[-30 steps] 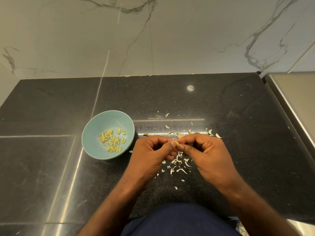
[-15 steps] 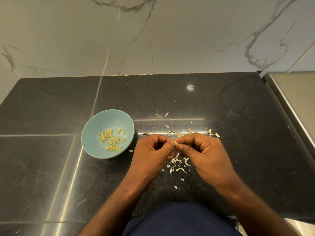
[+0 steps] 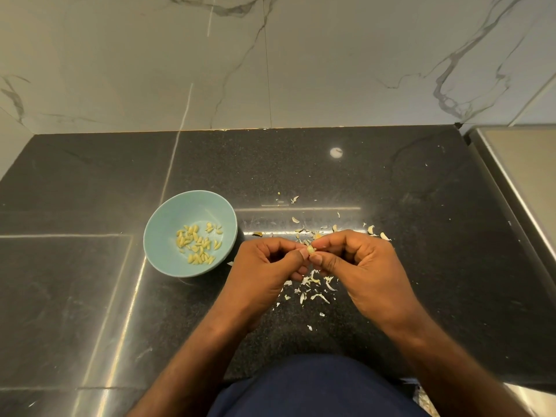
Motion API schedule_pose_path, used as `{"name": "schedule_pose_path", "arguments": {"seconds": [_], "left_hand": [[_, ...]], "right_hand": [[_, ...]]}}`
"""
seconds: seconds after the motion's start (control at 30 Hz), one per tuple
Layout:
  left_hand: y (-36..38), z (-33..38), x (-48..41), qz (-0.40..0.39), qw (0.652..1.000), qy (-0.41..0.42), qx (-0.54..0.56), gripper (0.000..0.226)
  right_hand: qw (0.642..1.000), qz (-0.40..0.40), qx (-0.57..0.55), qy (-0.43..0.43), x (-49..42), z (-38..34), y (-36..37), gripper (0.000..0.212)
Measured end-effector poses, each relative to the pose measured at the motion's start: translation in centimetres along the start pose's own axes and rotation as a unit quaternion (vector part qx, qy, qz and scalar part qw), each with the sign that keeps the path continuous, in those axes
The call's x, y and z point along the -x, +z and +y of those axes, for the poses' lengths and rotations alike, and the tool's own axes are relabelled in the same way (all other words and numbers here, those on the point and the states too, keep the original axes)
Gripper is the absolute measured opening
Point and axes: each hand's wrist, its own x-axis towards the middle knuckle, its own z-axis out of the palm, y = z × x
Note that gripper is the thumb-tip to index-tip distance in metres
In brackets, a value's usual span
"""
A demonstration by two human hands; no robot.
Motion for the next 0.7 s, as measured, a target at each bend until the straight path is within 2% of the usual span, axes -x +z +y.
{"name": "schedule_pose_path", "arguments": {"seconds": [0.33,0.53,0.7], "left_hand": [[-0.51,0.12,-0.09,-0.026,1.000,-0.002,-0.012,0.007],[-0.30,0.01,-0.20,-0.007,0.998,0.023,-0.055,0.012],[0.31,-0.15,-0.04,0.029,0.999,0.025,-0.031,0.010]], "right_hand": [[1.000,-0.003,0.019,0.003,0.08,0.00,-0.11,0.025],[1.000,-0.004,0.007,0.012,0.07,-0.05,0.06,0.023],[0.999,-0.013,-0.010,0.029,-0.13,0.51,0.27,0.016]]}}
